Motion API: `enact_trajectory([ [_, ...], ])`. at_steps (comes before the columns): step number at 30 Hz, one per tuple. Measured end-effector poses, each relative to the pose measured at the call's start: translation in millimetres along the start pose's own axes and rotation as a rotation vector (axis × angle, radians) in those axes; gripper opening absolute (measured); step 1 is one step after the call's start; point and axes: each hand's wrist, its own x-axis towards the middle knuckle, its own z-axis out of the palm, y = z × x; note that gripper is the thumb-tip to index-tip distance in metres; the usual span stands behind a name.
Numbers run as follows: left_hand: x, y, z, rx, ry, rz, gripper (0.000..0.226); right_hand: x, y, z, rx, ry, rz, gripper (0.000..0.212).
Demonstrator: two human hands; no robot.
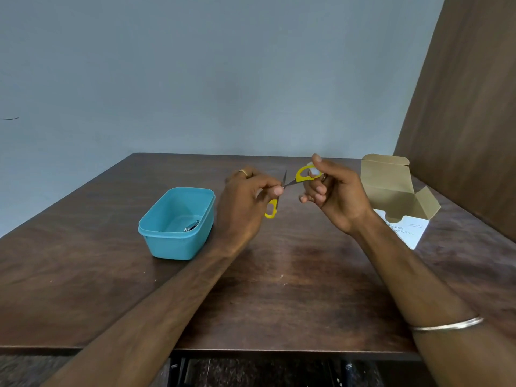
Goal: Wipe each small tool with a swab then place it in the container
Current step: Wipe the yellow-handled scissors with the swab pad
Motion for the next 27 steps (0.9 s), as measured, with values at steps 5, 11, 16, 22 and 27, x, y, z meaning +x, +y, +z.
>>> enact_trajectory([
  [5, 0.5, 5.7, -0.4, -0.155, -0.057, -0.109, 0.005, -0.5, 0.8, 2.7, 0.067, -0.082, 0.080, 0.032],
  [11, 1.6, 6.4, -0.2, -0.276, -0.108, -0.239, 0.011, 4.9, 3.9, -0.4, 0.056, 0.004, 0.172, 0.027],
  [16, 2.9, 9.9, -1.9, -0.488, -0.036, -0.383, 0.016, 4.4, 19.1, -6.3, -0.471, 0.152, 0.110, 0.016],
  [22, 2.1, 8.9, -5.2, -0.519, -0.013, -0.413, 0.015, 2.5, 25.3, 5.0, -0.571, 0.068, 0.133, 0.013],
  [27, 1.8, 7.7, -3.9, -0.503, 0.006, -0.403, 0.013, 1.7, 26.3, 6.7, -0.497, 0.027, 0.237, 0.027],
])
